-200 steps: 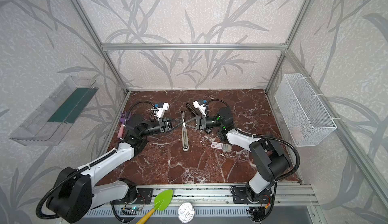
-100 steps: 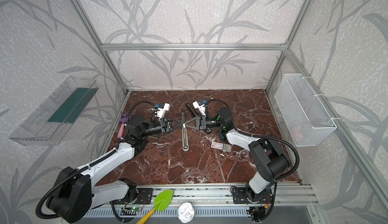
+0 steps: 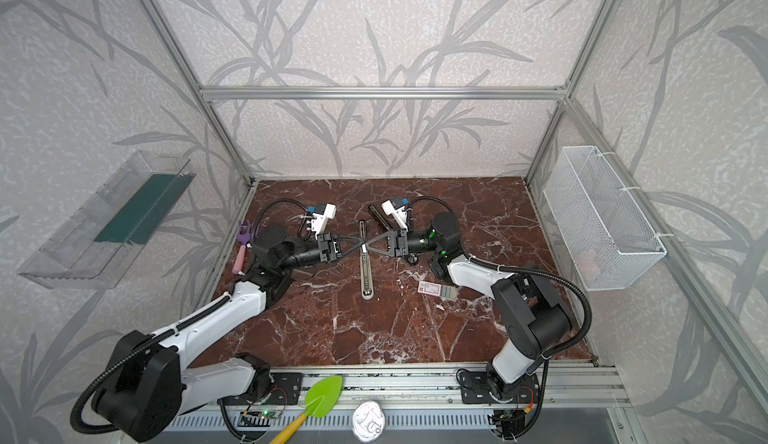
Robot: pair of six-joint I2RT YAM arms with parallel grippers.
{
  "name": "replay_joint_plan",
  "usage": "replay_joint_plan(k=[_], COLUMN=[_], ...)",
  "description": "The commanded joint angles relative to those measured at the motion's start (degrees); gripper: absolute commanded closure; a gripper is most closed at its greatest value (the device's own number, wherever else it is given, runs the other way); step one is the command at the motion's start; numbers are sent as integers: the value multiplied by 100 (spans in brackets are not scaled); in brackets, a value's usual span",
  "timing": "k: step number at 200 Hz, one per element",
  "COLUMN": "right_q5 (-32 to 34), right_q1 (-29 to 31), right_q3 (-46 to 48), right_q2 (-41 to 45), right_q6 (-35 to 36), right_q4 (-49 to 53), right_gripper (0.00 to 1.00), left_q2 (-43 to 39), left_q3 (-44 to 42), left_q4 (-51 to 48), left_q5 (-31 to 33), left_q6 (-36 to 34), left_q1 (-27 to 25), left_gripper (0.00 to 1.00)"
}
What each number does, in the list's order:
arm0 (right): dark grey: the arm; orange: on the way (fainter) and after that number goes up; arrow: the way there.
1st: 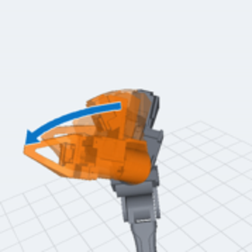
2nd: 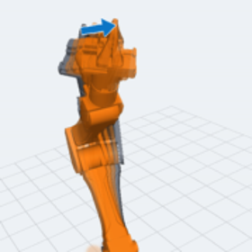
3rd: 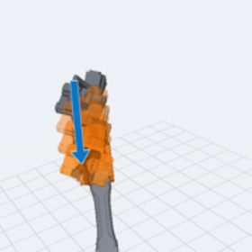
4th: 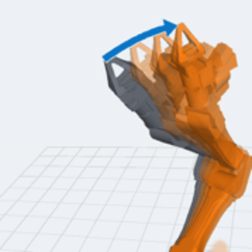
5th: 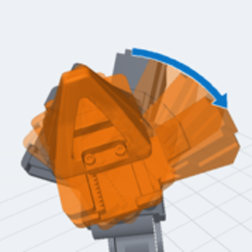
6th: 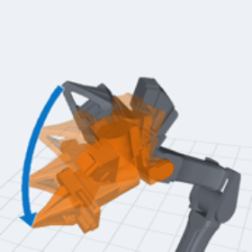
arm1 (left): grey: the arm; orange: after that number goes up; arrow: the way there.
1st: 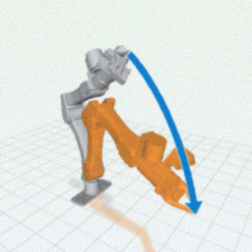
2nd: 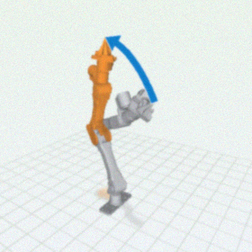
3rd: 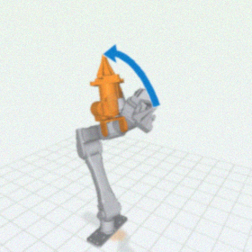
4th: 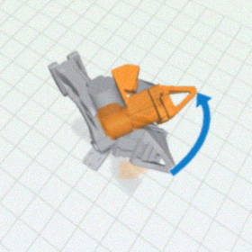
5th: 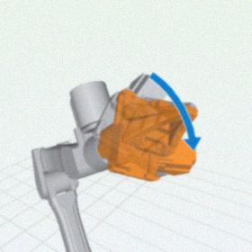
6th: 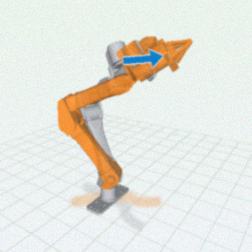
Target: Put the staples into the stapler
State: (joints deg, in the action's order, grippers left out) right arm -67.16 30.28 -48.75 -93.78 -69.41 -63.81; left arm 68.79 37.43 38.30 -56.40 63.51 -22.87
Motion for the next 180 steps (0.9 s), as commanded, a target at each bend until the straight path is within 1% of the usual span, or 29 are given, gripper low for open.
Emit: replay_joint_plan(k=[1, 22, 47, 64, 83, 99, 122, 130, 159, 180], right_q5=[-6, 25, 69, 116, 272, 390, 619, 662, 669, 712], right_q1=[53, 9, -118, -259, -411, -426, -435, -436, -488, -488], right_q3=[5, 37, 114, 201, 301, 329, 349, 353, 427, 415], right_q2=[-97, -81, -46, 57, 251, 386, 428, 402, 308, 312], right_q6=[115, 140, 206, 404, 985, 1499, 1965, 2035, 1964, 2087], right_q4=[81, 131, 249, 510, 1344, 2035, 2834, 2932, 2795, 2965], right_gripper=[97, 88, 81, 80, 80, 80, 81, 81, 81, 80], left_q2=[-76, -110, -195, -264, -346, -367, -367, -358, -367, -380], left_q3=[273, 299, 373, 472, 646, 666, 661, 644, 674, 696], left_q4=[75, -105, -672, -1329, -2330, -2658, -2899, -2899, -3142, -3310], left_q5=[-83, -20, 133, 323, 632, 806, 1016, 1040, 1208, 1272], left_q6=[-99, -207, -558, -951, -1491, -1670, -1773, -1765, -1895, -1982], left_q1=[-77, -77, -68, -62, -53, -38, 24, 37, 54, 55], left_gripper=[83, 83, 84, 84, 84, 84, 83, 83, 83, 83])
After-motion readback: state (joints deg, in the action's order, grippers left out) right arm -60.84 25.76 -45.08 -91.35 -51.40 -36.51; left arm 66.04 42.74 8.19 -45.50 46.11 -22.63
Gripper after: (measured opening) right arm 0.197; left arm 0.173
